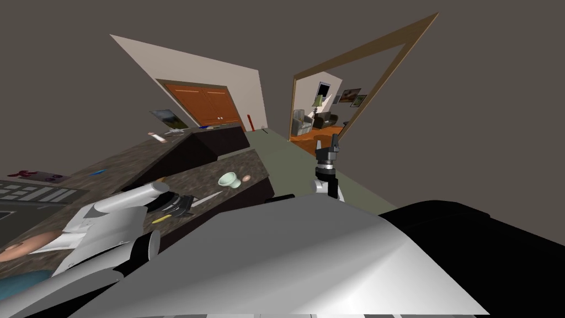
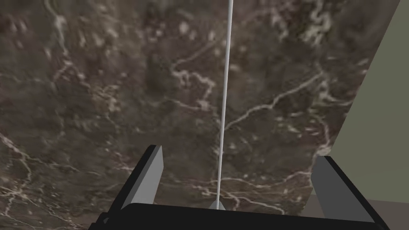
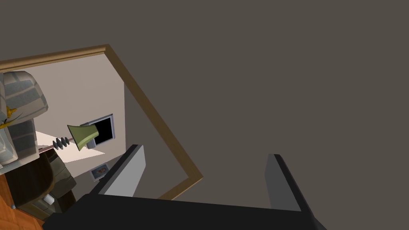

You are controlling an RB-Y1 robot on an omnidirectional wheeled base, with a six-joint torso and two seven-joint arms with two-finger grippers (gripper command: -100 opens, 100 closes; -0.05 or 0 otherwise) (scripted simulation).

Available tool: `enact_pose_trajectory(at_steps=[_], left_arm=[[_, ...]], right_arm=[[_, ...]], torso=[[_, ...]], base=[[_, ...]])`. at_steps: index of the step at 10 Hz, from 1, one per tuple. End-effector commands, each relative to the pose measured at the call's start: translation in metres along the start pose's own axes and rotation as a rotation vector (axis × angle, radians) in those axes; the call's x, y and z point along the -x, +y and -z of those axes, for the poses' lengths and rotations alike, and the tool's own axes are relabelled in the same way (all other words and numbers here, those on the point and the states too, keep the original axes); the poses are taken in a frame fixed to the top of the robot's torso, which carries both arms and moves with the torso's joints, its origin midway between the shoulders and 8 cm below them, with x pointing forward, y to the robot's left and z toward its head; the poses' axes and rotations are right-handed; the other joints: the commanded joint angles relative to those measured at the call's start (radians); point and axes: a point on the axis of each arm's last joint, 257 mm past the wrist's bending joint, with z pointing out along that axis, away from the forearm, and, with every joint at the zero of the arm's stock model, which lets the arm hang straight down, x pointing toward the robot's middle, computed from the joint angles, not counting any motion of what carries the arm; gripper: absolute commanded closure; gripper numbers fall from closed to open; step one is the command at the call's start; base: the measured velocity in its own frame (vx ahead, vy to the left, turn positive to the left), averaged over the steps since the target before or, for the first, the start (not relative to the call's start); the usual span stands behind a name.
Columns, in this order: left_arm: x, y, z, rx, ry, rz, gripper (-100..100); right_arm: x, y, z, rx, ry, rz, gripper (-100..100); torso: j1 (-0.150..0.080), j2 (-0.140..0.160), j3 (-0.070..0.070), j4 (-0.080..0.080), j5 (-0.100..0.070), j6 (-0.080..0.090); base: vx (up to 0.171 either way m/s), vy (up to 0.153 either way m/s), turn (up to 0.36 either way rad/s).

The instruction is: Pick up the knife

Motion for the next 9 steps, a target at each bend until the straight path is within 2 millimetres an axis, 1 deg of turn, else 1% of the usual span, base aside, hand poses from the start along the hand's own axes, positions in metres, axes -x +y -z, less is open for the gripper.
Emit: enact_pose_trajectory(at_steps=[1,2,6,7,8,9], left_arm=[[0.0,0.0,0.0,0.0,0.0,0.0,-100],[0.0,-0.001,-0.001,-0.002,-0.001,0.0,100],[0.001,0.003,-0.001,0.01,-0.001,-0.001,100],[0.001,0.002,-0.001,0.009,-0.002,-0.001,0],[0.004,-0.002,0.013,-0.003,0.0,-0.002,100],[0.003,0.0,0.007,0.0,-0.001,-0.002,100]], right_arm=[[0.0,0.0,0.0,0.0,0.0,0.0,0],[0.0,0.0,0.0,0.0,0.0,0.0,0],[0.0,0.0,0.0,0.0,0.0,0.0,0],[0.0,0.0,0.0,0.0,0.0,0.0,0],[0.0,0.0,0.0,0.0,0.0,0.0,0],[0.0,0.0,0.0,0.0,0.0,0.0,0]], torso=[[0.0,0.0,0.0,0.0,0.0,0.0],[0.0,0.0,0.0,0.0,0.0,0.0],[0.002,0.002,0.002,0.002,0.003,-0.001],[0.002,0.002,0.002,0.002,0.003,-0.001],[0.002,0.002,0.002,0.002,0.003,-0.001],[0.002,0.002,0.002,0.002,0.002,-0.001]], base=[[0.0,0.0,0.0],[0.0,0.0,0.0],[0.0,0.0,0.0],[0.0,0.0,0.0],[0.008,-0.01,0.034],[0.007,-0.003,0.012]])
